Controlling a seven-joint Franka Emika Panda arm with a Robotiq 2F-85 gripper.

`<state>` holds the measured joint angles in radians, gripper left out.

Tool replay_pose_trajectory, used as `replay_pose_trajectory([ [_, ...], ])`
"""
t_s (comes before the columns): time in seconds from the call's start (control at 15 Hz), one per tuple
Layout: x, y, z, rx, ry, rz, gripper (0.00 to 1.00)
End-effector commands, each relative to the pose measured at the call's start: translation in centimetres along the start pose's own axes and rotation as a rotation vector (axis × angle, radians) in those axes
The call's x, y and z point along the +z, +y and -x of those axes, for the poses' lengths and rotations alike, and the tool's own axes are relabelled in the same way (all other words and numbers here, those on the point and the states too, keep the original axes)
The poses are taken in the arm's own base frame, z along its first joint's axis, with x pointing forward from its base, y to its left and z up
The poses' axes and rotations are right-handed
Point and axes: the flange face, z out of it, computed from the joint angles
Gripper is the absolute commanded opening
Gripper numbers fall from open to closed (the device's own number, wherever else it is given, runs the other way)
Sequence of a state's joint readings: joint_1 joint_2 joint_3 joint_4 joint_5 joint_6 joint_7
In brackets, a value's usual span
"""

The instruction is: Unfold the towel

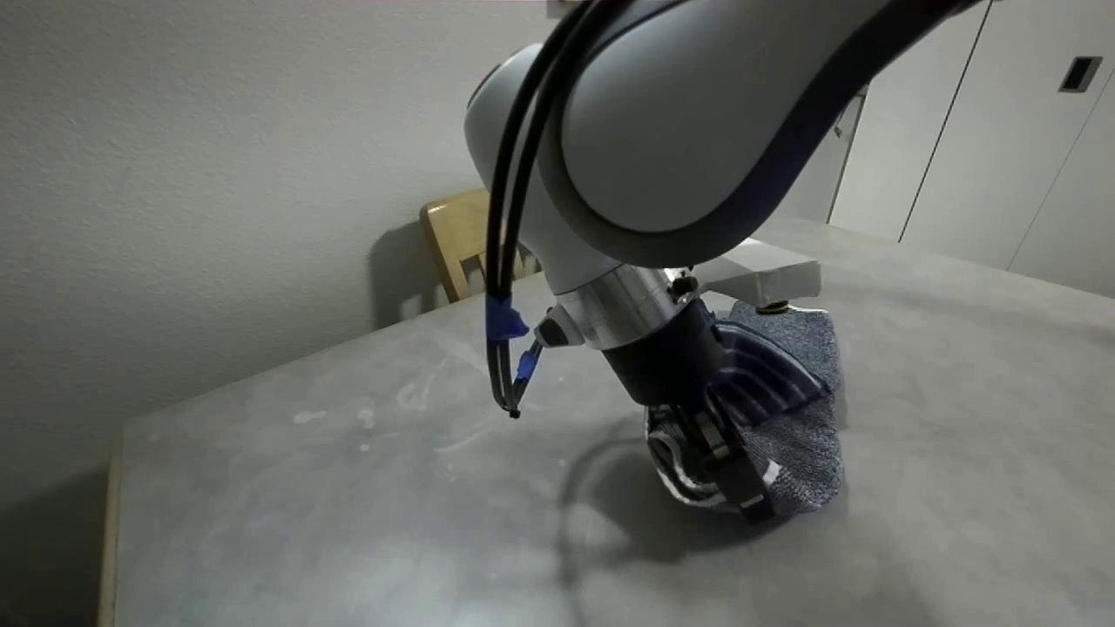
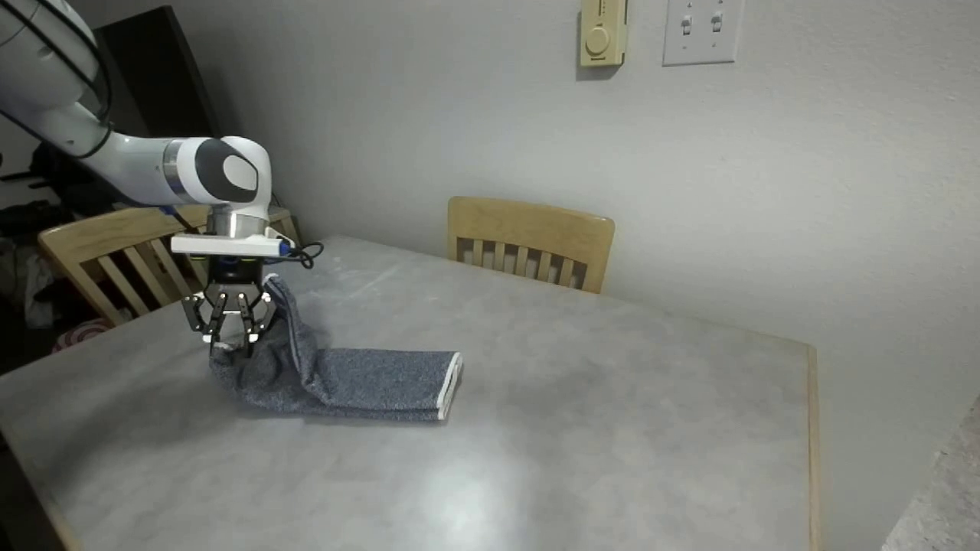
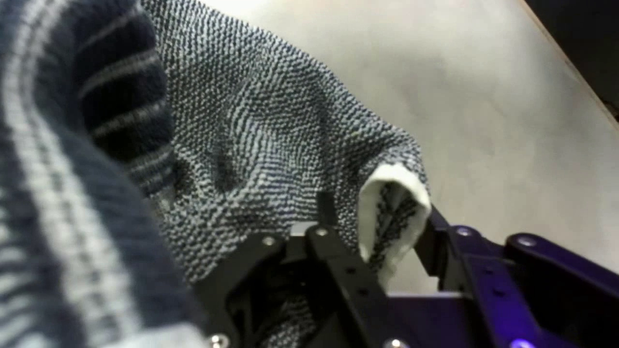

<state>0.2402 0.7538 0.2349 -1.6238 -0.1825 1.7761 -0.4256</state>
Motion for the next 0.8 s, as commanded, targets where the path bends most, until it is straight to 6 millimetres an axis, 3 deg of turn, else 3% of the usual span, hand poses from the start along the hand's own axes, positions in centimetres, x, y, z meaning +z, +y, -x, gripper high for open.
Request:
replay_pose_trajectory([
  [0.0,0.0,0.2,-1.1,0.034,0.002,0.026,0.74],
  [0.2,-0.6,0.0,-1.4,0.102,0.029,0.084,0.96],
  [0.27,-1.1,-0.3,-1.4,0.126,0.05,0.107,0.99],
  [0.73,-4.0,-2.5,-2.7,0.304,0.193,0.23,1.0],
])
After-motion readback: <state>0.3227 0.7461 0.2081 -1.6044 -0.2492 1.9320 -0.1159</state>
